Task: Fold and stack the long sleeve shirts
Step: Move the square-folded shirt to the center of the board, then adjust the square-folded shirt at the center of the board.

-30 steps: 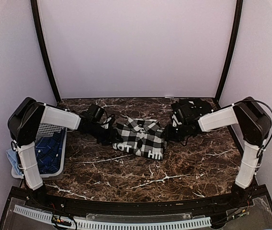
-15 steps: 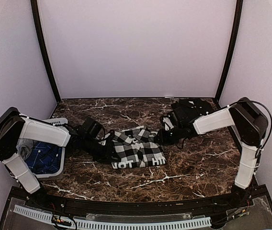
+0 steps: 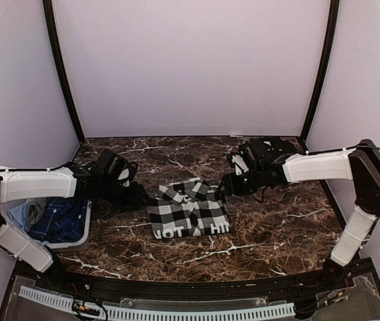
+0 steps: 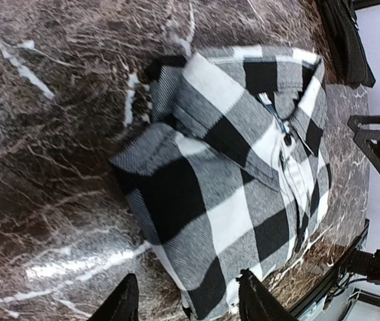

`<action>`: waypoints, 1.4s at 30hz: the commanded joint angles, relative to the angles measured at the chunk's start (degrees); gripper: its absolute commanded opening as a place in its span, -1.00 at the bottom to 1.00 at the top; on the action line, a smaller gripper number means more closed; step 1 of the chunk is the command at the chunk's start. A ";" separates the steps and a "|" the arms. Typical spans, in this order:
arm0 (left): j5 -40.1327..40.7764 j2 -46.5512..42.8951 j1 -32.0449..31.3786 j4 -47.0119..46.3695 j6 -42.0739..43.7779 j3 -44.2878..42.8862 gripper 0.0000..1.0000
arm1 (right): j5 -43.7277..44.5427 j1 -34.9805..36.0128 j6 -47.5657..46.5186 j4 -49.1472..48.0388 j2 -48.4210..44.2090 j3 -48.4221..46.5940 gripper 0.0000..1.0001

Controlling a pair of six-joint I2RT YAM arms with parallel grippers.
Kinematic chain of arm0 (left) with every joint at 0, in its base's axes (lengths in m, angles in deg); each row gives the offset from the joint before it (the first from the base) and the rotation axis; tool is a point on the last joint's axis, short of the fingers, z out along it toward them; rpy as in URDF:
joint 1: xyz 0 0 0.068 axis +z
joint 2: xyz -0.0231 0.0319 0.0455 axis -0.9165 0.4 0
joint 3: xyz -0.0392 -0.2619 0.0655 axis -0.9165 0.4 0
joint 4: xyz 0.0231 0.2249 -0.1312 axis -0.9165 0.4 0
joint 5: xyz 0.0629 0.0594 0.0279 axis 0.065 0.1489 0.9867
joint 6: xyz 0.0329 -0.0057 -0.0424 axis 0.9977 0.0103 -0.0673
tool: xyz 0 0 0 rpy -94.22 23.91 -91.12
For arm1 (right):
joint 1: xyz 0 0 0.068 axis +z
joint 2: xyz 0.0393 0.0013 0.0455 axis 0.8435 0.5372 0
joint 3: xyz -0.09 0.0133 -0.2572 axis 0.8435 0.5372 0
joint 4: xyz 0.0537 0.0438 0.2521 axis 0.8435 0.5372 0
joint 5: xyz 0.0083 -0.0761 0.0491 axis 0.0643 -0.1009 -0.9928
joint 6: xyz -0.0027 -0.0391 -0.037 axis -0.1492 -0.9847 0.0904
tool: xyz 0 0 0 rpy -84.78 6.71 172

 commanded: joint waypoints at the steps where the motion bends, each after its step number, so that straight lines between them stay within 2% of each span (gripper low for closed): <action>1: 0.71 2.13 3.82 0.47 0.93 -2.08 -0.02 | 0.35 0.04 -1.17 1.06 1.21 -4.28 0.07; 6: -4.76 7.00 6.48 -3.54 1.32 -3.90 -0.10 | -0.85 0.06 -2.02 -0.53 4.59 -6.57 -0.05; 16: -7.38 14.61 7.33 -7.13 2.33 -7.10 -0.26 | -2.45 -0.25 -2.55 -1.99 10.59 -9.53 -0.15; 29: -13.15 17.99 7.42 -12.63 2.20 -8.32 -0.49 | -2.71 -0.24 -2.98 -1.91 14.63 -12.81 -0.18; 33: -14.76 18.01 7.40 -13.38 2.50 -8.41 -0.62 | -3.19 -0.19 -3.09 -1.75 15.93 -13.79 -0.21; 38: -17.14 17.87 7.42 -16.47 3.13 -8.33 -0.82 | -3.48 -0.16 -3.04 -1.71 15.38 -14.21 -0.39; 42: -19.64 17.50 7.42 -18.32 3.71 -8.37 -0.93 | -3.60 -0.16 -2.99 -1.29 14.41 -14.47 -0.76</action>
